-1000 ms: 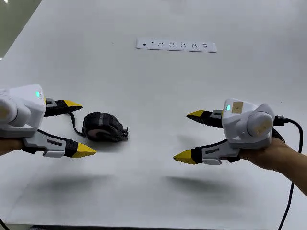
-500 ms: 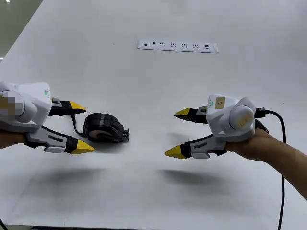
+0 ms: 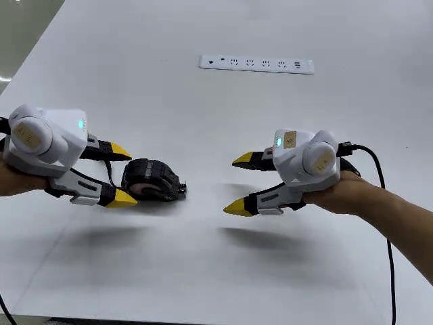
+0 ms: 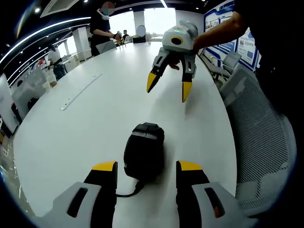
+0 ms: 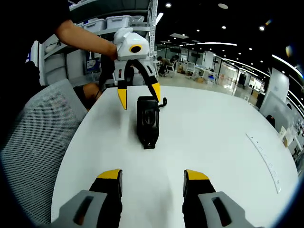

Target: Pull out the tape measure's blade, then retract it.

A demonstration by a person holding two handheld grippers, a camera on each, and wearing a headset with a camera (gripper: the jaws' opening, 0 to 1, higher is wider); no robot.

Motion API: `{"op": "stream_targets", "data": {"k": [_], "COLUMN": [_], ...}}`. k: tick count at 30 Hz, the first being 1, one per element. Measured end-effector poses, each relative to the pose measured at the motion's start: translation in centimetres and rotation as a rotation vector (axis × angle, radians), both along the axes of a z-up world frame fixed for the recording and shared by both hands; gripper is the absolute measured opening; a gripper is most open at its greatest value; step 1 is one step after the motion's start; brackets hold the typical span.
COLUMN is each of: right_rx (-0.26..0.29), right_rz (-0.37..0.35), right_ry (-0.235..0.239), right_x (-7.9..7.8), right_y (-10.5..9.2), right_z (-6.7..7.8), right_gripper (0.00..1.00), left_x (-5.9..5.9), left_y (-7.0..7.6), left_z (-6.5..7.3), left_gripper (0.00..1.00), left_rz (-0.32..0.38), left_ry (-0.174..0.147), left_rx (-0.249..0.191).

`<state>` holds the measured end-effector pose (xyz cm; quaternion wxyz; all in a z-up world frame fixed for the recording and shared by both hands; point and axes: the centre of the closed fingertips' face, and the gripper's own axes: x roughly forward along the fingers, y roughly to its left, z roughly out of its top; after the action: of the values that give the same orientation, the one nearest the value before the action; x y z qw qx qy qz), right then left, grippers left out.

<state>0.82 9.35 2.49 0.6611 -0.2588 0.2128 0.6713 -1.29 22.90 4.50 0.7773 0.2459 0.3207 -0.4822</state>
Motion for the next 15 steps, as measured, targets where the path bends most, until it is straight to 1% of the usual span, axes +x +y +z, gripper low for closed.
{"op": "stream_targets", "data": {"k": [3,7,10,15], "right_rx": [-0.010,-0.006,0.001,0.004], "right_rz": [0.024,0.045,0.063,0.079], "right_ry": [-0.001,0.000,0.008,0.024], "right_x": [-0.1,-0.1,-0.1,-0.1], "right_y": [0.6,1.3,1.9,3.0], "right_z": [-0.3,-0.4,-0.4,-0.5], "right_gripper": [0.47,0.43,0.40,0.36], "left_x": [0.1,0.3,0.4,0.5], "left_y": [-0.1,-0.2,-0.2,-0.2], "left_z": [-0.2,-0.3,-0.4,-0.7], "left_gripper": [0.43,0.41,0.39,0.37], "left_rz": [-0.015,-0.032,-0.046,-0.061], "left_ry": [0.004,0.011,0.020,0.037], "left_rx": [0.012,0.026,0.036,0.051]}}
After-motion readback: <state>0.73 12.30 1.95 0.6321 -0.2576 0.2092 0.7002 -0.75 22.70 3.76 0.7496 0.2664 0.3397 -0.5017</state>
